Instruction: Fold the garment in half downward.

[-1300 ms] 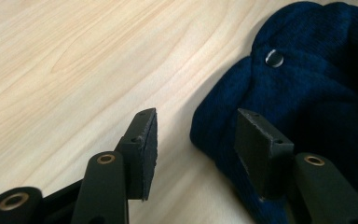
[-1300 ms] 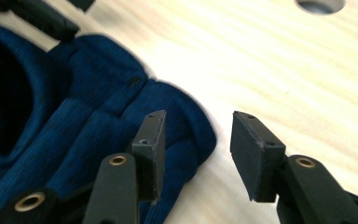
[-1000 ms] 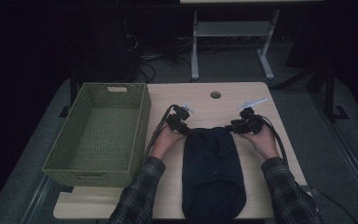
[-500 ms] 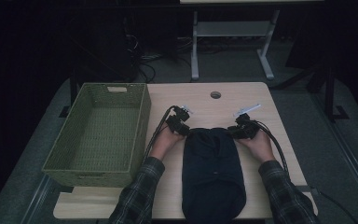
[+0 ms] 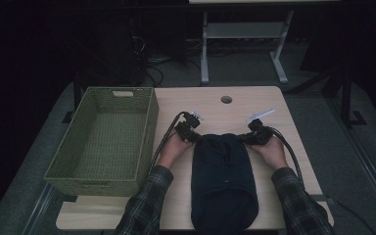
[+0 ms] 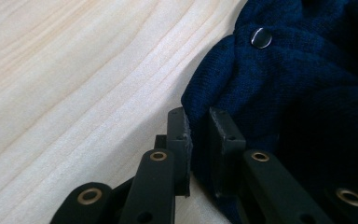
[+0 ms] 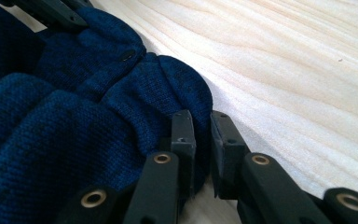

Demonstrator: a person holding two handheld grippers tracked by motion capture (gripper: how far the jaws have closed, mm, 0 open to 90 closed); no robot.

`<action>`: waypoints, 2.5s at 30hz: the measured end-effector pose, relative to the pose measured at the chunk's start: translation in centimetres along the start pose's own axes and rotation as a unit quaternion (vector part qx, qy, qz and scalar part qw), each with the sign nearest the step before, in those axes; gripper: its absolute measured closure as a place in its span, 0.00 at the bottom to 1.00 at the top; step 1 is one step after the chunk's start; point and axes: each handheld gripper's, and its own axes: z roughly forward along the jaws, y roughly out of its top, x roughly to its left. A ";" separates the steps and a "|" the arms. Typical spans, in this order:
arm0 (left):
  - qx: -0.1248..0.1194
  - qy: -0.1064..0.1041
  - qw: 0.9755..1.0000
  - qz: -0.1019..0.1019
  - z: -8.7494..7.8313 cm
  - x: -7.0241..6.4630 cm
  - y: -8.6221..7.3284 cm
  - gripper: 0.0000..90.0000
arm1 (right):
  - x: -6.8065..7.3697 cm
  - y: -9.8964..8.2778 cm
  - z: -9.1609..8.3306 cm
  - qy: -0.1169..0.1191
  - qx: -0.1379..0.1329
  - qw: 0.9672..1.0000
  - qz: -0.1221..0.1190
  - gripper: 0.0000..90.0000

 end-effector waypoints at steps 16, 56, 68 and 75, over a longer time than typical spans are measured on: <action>-0.048 0.061 0.997 0.019 -4.7 -0.5 2.9 0.91 | 0.7 3.4 -3.9 -0.058 -0.035 0.997 -0.022 0.91; -0.168 0.037 0.983 0.069 -11.5 -4.6 1.2 0.88 | 4.9 2.3 -10.3 -0.042 -0.152 0.984 -0.082 0.87; -0.143 0.034 0.987 0.070 -11.0 -5.9 -1.2 0.87 | 6.6 0.0 -10.0 -0.019 -0.143 0.986 -0.086 0.86; -0.126 0.026 0.989 0.071 -10.3 -6.8 -2.7 0.87 | 7.4 -1.5 -9.4 -0.006 -0.123 0.988 -0.092 0.85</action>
